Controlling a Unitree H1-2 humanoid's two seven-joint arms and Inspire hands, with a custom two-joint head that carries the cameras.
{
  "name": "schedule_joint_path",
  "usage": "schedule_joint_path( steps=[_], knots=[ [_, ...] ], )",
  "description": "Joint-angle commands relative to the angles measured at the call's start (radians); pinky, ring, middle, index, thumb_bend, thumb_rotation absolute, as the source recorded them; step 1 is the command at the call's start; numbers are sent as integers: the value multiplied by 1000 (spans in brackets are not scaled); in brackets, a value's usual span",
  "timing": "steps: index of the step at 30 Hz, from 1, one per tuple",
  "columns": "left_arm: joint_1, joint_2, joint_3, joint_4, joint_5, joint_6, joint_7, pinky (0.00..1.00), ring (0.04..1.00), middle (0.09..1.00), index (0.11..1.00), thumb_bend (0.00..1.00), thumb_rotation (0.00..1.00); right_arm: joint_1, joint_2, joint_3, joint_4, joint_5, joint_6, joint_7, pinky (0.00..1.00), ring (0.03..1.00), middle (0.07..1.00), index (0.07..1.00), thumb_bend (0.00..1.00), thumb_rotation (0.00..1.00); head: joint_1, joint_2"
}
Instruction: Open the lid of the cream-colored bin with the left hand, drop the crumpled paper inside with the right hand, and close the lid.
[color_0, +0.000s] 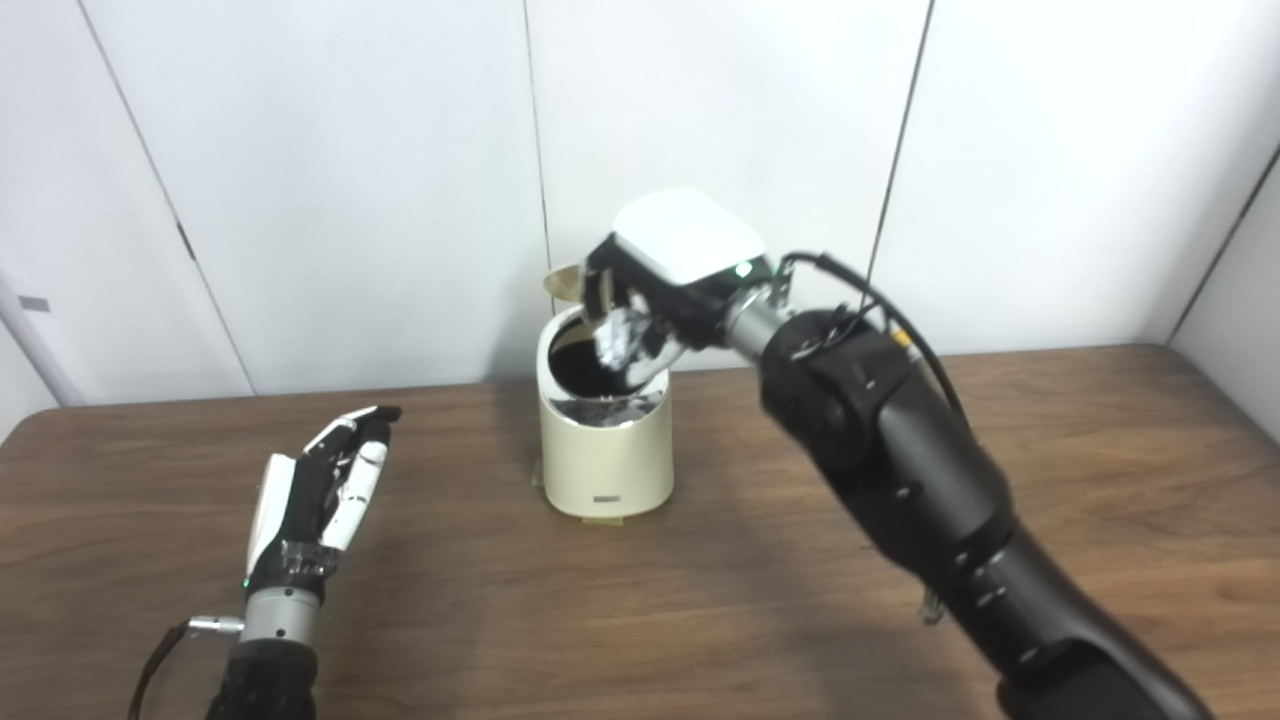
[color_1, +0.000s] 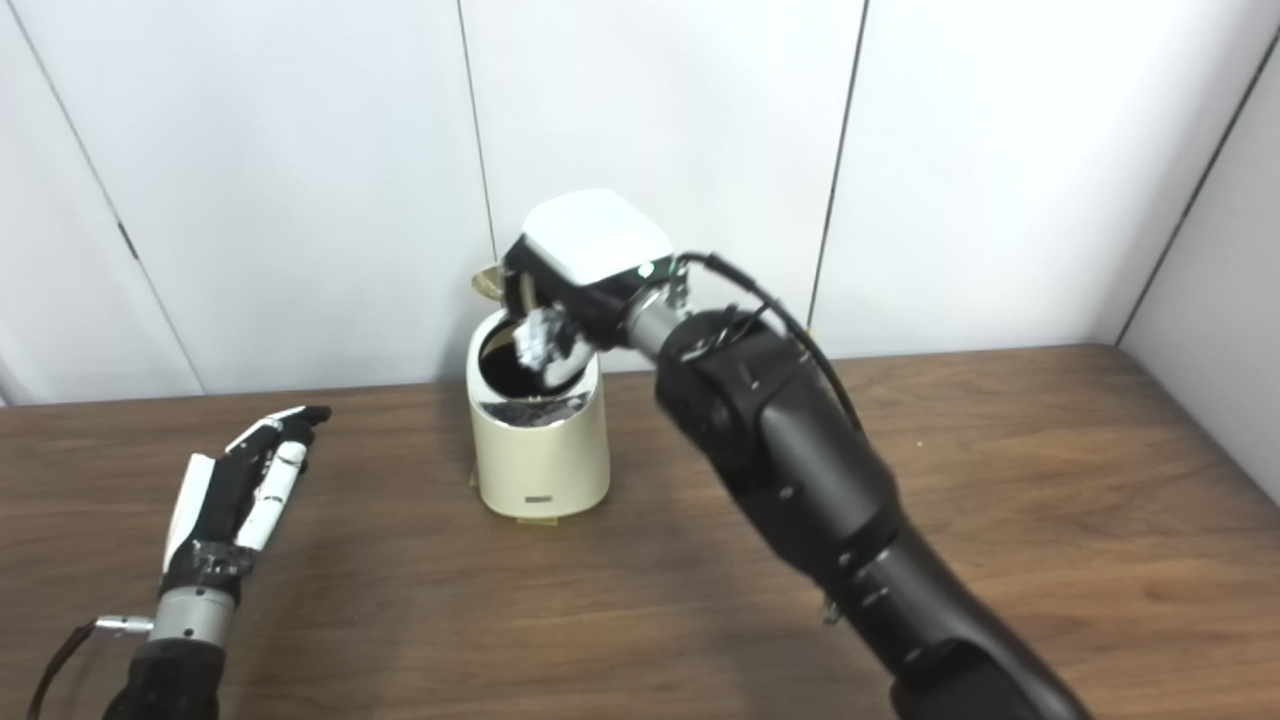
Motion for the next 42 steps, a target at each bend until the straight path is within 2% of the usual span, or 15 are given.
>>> schedule_joint_path(
  steps=[1,6,9,17,25,30,33,39,41,42],
  knots=[
    [-35,8,2,-40,12,-26,21,726,806,826,781,493,963,-40,0,-16,23,11,-33,-82,239,365,476,496,516,0,4,0],
    [-32,9,-3,-46,22,-29,17,739,816,828,788,476,975,-51,18,-1,118,-6,-80,-199,242,367,480,477,518,0,11,-5],
    [-29,9,-5,-52,28,-26,16,760,825,832,787,474,976,-55,22,5,150,-5,-99,-242,221,371,473,498,517,0,16,-5],
    [-27,14,-8,-56,40,-31,18,752,816,820,777,470,971,-44,36,13,185,-23,-81,-288,227,363,481,491,516,0,15,-4],
    [-25,20,-11,-54,42,-32,17,757,815,821,771,487,984,-42,32,26,204,-59,-55,-289,246,390,528,469,515,0,13,-2],
    [-24,21,-13,-54,46,-30,17,749,810,817,767,491,980,-32,35,17,220,-43,-67,-332,232,383,500,492,517,0,12,-3],
    [-24,24,-14,-52,50,-31,18,751,810,813,767,482,980,-31,28,27,210,-56,-52,-304,229,391,503,487,518,0,13,-1],
    [-21,25,-15,-62,54,-23,16,751,814,820,768,479,983,-19,30,33,182,-92,-13,-271,357,425,524,478,526,0,11,2],
    [-22,24,-13,-60,48,-24,13,757,817,820,769,481,982,-18,26,43,177,-116,-6,-267,371,439,534,483,525,104,11,2],
    [-22,24,-12,-58,45,-24,12,759,818,821,771,482,981,-18,24,48,175,-128,-4,-267,364,438,544,484,525,120,11,1]
  ],
)
